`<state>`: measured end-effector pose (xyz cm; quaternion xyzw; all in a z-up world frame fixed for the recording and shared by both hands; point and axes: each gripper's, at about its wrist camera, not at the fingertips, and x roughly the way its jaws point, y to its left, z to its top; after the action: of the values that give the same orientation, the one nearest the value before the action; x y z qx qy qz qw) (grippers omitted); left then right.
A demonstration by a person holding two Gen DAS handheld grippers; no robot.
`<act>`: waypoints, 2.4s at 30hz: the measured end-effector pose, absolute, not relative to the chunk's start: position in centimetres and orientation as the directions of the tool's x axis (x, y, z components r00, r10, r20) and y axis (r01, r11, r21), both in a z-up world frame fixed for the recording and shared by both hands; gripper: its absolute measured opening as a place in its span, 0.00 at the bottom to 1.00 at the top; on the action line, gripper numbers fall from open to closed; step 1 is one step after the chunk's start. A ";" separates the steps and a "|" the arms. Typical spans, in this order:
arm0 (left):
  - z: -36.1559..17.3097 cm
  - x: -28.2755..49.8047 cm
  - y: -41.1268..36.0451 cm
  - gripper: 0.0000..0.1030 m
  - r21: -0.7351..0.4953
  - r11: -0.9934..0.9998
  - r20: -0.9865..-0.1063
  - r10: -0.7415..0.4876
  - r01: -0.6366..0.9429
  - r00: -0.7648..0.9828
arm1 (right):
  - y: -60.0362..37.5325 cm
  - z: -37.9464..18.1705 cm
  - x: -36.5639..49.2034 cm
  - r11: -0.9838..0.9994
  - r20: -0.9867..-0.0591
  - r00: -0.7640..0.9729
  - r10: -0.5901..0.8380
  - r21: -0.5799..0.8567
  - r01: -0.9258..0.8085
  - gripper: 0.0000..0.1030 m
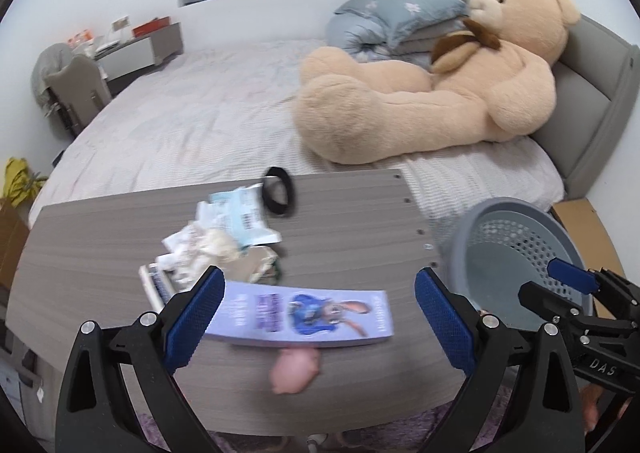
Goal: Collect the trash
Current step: 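Move both tools back to the table and grasp the blue Zootopia box with the right tool, then lift the blue box with the right tool while the left tool grasps the pink pig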
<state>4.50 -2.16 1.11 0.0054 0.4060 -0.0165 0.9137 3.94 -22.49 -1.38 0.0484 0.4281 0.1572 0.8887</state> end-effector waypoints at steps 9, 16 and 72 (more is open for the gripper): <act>2.2 3.0 6.0 0.92 0.019 0.984 -0.724 0.136 -0.178 0.676 | -16.2 -1.1 7.4 0.845 -0.777 0.452 0.438 0.185 -0.501 0.63; 1.6 1.9 9.8 0.92 0.027 0.955 -0.738 0.218 -0.294 0.638 | -12.0 -1.9 8.6 0.730 -0.805 0.349 0.480 0.145 -0.668 0.63; 0.5 0.1 13.4 0.92 0.030 0.929 -0.753 0.263 -0.368 0.603 | -7.5 -4.0 7.1 0.613 -0.834 0.208 0.511 0.185 -0.768 0.41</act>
<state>0.14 13.43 0.50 -0.0640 0.4090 0.1766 0.8930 7.05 -7.55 -3.96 -0.1363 0.4704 0.4180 0.7651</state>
